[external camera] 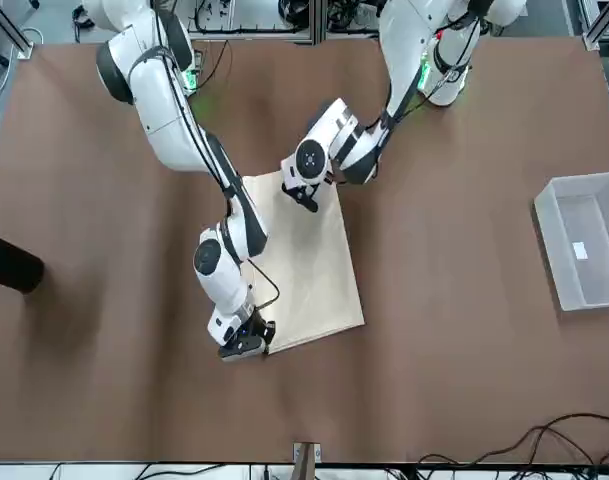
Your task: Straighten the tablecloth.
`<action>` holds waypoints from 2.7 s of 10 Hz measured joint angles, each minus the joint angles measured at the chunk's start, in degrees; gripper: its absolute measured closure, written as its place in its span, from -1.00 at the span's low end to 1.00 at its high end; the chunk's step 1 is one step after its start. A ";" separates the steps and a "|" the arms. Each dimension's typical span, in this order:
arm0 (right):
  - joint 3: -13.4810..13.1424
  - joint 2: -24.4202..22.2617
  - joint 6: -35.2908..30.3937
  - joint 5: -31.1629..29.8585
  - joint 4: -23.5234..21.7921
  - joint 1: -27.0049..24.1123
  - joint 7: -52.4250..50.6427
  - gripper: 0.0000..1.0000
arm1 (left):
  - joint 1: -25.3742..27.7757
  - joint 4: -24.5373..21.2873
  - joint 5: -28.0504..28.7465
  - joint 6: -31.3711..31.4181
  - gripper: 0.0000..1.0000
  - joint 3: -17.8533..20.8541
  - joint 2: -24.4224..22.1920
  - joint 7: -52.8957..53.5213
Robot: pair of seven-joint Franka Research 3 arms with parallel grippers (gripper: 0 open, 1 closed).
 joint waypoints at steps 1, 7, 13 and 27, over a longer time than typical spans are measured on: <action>0.00 0.00 0.00 0.00 0.00 -0.01 0.00 0.95 | 0.20 0.23 0.00 -0.35 -0.78 0.87 -1.51 -0.31; -0.02 -0.18 0.12 0.01 0.18 -0.24 0.02 0.06 | 14.98 3.73 17.79 -6.78 -1.00 3.05 -17.48 0.46; -0.16 -9.50 -9.87 0.01 -4.60 -1.78 -2.26 -1.00 | 34.01 3.67 13.21 -11.03 -1.00 3.11 -30.96 1.95; 0.61 -29.42 -48.60 32.81 -19.00 -19.82 -41.90 -1.00 | 42.93 7.67 8.75 -22.03 -1.00 3.13 -35.40 10.54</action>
